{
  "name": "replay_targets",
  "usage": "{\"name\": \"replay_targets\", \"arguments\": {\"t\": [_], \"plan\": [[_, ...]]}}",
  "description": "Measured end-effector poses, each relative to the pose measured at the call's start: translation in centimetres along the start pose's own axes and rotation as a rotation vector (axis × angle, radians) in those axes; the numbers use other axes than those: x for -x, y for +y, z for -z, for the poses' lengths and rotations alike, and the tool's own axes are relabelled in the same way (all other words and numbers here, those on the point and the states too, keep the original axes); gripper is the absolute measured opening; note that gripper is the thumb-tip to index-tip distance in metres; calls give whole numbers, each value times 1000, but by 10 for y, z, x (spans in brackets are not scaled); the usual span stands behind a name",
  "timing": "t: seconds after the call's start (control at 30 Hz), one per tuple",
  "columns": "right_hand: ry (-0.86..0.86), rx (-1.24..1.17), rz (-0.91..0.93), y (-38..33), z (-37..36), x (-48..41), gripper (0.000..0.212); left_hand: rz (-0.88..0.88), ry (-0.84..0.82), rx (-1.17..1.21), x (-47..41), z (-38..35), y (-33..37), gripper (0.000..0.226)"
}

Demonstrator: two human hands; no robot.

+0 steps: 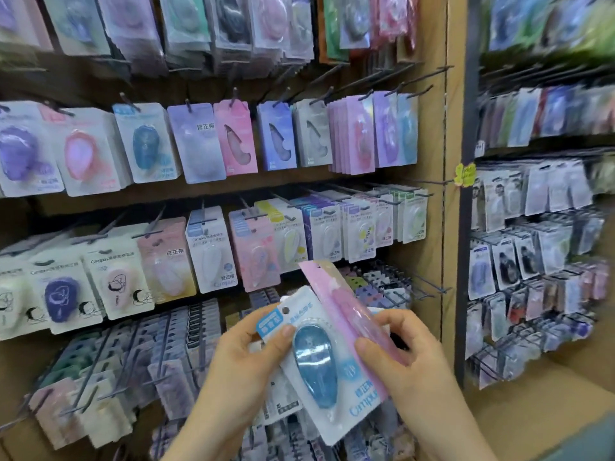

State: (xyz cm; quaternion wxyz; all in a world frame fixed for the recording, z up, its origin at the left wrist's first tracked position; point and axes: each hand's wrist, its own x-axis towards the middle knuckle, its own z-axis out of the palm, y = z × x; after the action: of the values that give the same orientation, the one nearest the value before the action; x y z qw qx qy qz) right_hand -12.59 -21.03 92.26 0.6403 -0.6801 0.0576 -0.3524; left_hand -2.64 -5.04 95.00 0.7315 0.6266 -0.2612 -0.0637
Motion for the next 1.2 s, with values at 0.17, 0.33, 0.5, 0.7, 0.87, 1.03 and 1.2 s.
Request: {"name": "replay_targets", "arguments": {"t": [0.17, 0.33, 0.5, 0.7, 0.87, 1.03, 1.2], "plan": [[155, 161, 72, 13, 9, -27, 21, 22, -59, -4, -46, -21, -15, 36], [184, 240, 115, 25, 19, -52, 43, 110, -120, 116, -76, -37, -17, 15], [129, 177, 135, 30, 42, -78, 48, 84, -100, 89, -101, -57, -9, 12], [-8, -35, 154, 31, 84, -135, 31, -17, -19, -39, -139, -97, 3, 10], [-52, -35, 237, 27, 129, -192, 21, -100, 97, 9, -172, -145, 16, 11], [114, 180, 447, -1, 169, -254, 38, -217, 205, -31, -198, -163, 46, 24], [120, 423, 715, -37, 154, -307, 44, -265, 293, -181, -210, -166, 72, 5]]}}
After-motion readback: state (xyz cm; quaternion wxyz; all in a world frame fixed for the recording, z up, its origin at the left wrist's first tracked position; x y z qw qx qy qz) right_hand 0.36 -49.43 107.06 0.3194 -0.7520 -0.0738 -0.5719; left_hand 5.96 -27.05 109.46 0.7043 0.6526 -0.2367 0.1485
